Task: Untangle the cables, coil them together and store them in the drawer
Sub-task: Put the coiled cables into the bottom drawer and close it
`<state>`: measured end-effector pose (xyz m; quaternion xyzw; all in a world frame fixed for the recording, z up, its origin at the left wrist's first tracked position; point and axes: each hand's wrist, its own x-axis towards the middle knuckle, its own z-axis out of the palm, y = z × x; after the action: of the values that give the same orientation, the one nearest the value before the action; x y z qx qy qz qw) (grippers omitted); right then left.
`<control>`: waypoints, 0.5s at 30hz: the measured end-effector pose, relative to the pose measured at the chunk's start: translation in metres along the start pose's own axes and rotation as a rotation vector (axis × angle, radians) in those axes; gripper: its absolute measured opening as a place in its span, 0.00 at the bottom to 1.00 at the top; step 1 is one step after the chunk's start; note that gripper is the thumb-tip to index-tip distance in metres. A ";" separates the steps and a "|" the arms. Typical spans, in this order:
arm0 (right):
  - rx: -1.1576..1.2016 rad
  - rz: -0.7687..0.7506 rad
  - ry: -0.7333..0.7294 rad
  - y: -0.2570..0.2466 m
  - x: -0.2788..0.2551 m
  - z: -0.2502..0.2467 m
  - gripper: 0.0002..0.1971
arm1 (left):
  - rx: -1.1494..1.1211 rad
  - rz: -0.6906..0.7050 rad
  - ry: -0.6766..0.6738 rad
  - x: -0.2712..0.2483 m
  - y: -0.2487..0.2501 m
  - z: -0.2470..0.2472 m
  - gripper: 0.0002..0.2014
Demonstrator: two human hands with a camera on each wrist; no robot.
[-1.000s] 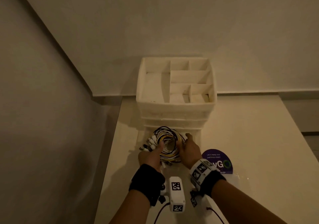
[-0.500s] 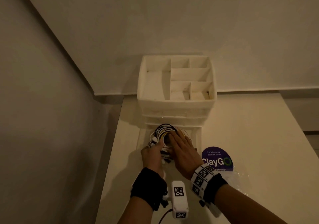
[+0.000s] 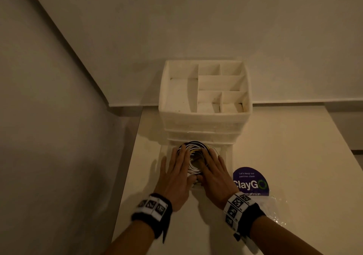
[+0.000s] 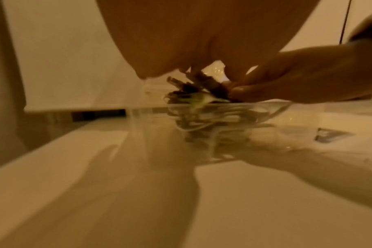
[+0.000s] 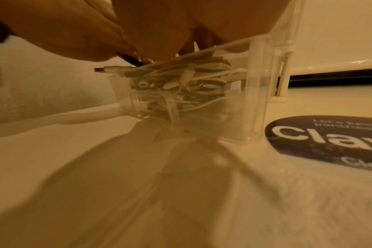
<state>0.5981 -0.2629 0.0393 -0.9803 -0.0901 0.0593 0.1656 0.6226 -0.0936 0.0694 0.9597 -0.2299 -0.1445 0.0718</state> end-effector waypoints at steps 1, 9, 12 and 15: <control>0.047 0.014 -0.008 0.000 0.000 -0.001 0.33 | 0.048 0.033 -0.034 0.009 -0.008 -0.002 0.33; 0.077 0.028 -0.034 -0.005 -0.002 -0.001 0.33 | 0.162 0.177 -0.008 0.024 -0.030 0.002 0.34; 0.010 0.096 -0.073 -0.011 -0.001 -0.002 0.35 | 0.139 0.195 -0.014 0.027 -0.032 0.005 0.34; -0.024 0.152 -0.122 -0.021 -0.001 -0.005 0.37 | 0.179 0.276 -0.060 0.033 -0.035 0.000 0.34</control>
<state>0.5946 -0.2454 0.0510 -0.9807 -0.0261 0.1303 0.1431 0.6654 -0.0775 0.0539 0.9169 -0.3735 -0.1409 -0.0016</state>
